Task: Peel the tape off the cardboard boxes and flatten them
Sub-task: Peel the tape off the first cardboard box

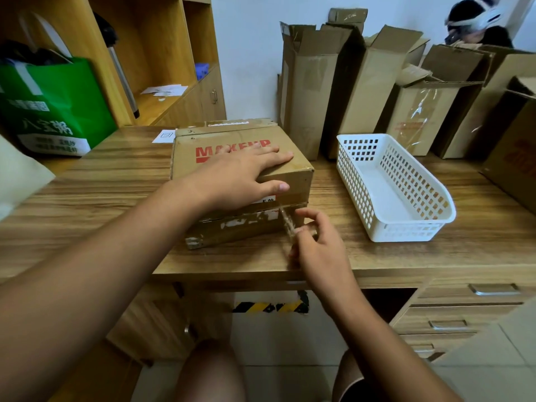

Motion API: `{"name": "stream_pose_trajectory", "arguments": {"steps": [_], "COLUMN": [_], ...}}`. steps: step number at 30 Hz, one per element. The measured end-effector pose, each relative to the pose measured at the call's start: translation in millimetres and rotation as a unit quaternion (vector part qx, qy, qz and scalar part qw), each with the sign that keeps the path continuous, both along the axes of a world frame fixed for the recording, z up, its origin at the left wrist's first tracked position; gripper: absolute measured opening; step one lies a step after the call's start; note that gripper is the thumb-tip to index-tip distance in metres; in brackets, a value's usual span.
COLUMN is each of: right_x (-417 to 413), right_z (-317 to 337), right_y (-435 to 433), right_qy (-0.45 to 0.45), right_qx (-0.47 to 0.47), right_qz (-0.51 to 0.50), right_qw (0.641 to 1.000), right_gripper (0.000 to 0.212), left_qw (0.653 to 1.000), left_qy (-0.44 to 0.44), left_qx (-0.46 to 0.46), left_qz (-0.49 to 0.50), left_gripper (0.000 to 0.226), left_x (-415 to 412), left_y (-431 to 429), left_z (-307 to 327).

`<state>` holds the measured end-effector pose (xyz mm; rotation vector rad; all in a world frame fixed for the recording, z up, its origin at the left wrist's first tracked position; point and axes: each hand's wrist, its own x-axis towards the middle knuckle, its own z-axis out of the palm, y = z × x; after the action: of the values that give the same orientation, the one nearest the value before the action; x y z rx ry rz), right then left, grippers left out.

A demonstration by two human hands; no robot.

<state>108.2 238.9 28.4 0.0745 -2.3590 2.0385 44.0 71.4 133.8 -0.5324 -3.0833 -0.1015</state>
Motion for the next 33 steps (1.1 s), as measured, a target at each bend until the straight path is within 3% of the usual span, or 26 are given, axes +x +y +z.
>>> {"name": "stream_pose_trajectory", "arguments": {"steps": [3,7,10,15,25,30,33], "right_x": [-5.8,-5.8,-8.2,-12.0,6.2,42.4,38.4], "right_z": [4.0,6.0,8.2,11.1,5.5,-0.5,0.1], "right_y": [4.4,-0.4,0.2,10.7,-3.0,-41.1,-41.4], "right_qy": [0.009,0.047,0.064,0.073,0.105,0.139,0.152], "right_qx": [0.021,0.145,0.207,0.224,0.239,0.276,0.251], "right_qz": [0.004,0.011,0.012,0.023,0.004,0.106,0.107], "right_qw": [1.0,0.988,0.976,0.971,0.965,0.945,0.95], "right_gripper": [0.023,0.035,0.022,0.012,0.014,0.011,0.014], "left_qw": [1.0,1.0,0.998,0.993,0.995,0.996,0.997], "left_qy": [-0.001,-0.011,-0.055,-0.108,-0.07,-0.058,-0.043], "left_qx": [-0.001,0.01,0.022,0.012,0.057,0.068,0.064], "left_qz": [0.003,0.001,-0.025,-0.051,-0.046,-0.024,-0.004], "left_gripper": [0.065,0.067,0.069,0.069,0.062,0.06,0.059], "left_x": [1.0,1.8,1.8,2.1,6.3,5.4,5.8], "left_y": [1.2,0.7,-4.5,-24.7,-26.7,-25.3,-22.3], "left_z": [0.8,3.2,10.4,24.1,5.4,4.3,3.8]}}
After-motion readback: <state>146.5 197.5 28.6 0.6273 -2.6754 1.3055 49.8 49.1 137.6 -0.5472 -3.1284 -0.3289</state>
